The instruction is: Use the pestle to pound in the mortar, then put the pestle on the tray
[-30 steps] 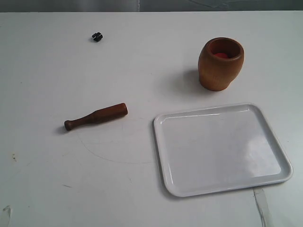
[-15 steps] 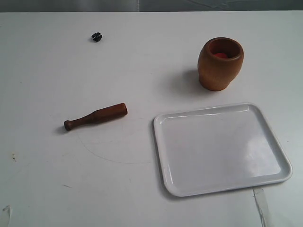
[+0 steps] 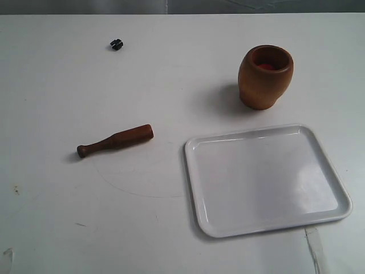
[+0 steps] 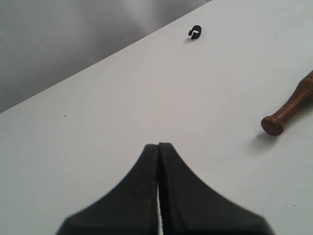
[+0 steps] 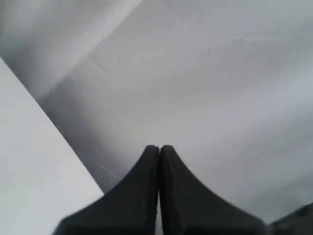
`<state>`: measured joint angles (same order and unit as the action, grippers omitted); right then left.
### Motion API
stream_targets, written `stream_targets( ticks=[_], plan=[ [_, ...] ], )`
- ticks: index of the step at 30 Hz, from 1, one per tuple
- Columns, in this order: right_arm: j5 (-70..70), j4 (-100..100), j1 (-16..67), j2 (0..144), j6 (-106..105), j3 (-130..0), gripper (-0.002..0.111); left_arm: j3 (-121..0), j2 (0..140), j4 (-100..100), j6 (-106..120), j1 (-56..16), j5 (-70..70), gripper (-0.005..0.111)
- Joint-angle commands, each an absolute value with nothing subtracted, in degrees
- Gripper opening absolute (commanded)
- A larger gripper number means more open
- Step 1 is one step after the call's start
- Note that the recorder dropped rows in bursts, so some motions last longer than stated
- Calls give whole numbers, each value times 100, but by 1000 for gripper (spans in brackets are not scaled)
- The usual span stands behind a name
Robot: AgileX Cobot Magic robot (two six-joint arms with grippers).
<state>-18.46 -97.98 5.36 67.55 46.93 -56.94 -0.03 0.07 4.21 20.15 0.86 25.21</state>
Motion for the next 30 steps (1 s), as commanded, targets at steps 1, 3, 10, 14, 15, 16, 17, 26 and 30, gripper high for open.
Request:
stream_targets(
  ticks=[1,3,10,14,15,16,17,26,30],
  plan=[
    [993,-9564,1527,7067,3448,-5919,0,0,0,379,1968,42,2503,0],
    [1730,-8593,1798,7349,3288,-6260,0,0,0,379,1968,42,2503,0],
    [4203,-984,2292,8891,-3413,-7949,0,0,0,379,1968,42,2503,0],
    [6790,1040,2498,10193,-4942,-9093,0,0,0,379,1968,42,2503,0],
    [6790,642,2813,10334,-4870,-9103,0,0,0,379,1968,42,2503,0],
    [6773,505,3015,10393,-4860,-9103,0,0,0,379,1968,42,2503,0],
    [6731,449,3331,10502,-4897,-9103,0,0,0,379,1968,42,2503,0],
    [5852,500,5880,11741,-5899,-9528,0,0,0,379,1968,42,2503,0],
    [6160,847,6002,12320,-5841,-10450,0,0,0,379,1968,42,2503,0]
  ],
)
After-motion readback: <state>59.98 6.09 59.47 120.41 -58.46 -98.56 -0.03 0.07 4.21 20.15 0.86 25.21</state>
